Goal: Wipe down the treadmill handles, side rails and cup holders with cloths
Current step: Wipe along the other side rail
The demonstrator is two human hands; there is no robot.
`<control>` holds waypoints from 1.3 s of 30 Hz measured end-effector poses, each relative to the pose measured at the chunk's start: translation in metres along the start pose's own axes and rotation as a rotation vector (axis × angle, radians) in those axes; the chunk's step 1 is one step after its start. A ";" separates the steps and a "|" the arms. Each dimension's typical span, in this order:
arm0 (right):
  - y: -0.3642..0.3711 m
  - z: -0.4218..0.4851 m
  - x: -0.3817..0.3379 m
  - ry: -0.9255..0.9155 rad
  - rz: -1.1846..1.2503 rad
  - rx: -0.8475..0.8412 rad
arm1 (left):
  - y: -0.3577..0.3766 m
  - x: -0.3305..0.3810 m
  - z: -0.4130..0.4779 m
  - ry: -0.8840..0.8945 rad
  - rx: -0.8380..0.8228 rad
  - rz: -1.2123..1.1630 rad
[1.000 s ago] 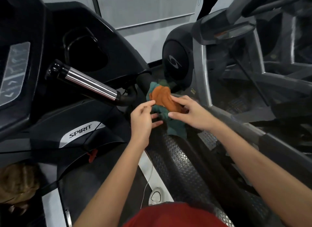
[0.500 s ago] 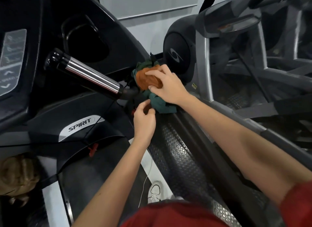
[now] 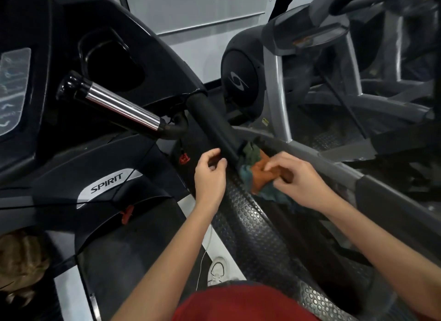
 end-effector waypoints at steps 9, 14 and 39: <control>0.018 0.026 -0.021 0.029 0.005 -0.072 | 0.012 -0.005 -0.017 0.077 0.002 0.023; 0.014 0.051 -0.010 0.196 0.288 -0.001 | 0.016 -0.009 -0.029 0.036 -0.010 -0.054; 0.003 -0.040 0.028 0.308 0.413 -0.032 | 0.019 -0.020 -0.055 -0.077 -0.130 -0.146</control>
Point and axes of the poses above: each hand's wrist, its own z-axis towards the middle knuckle, its own y-axis out of the palm, x = y × z, the point moved 3 cm from there along z, towards the middle knuckle, and after that the axes turned 9 degrees about -z, right-handed, at the moved point
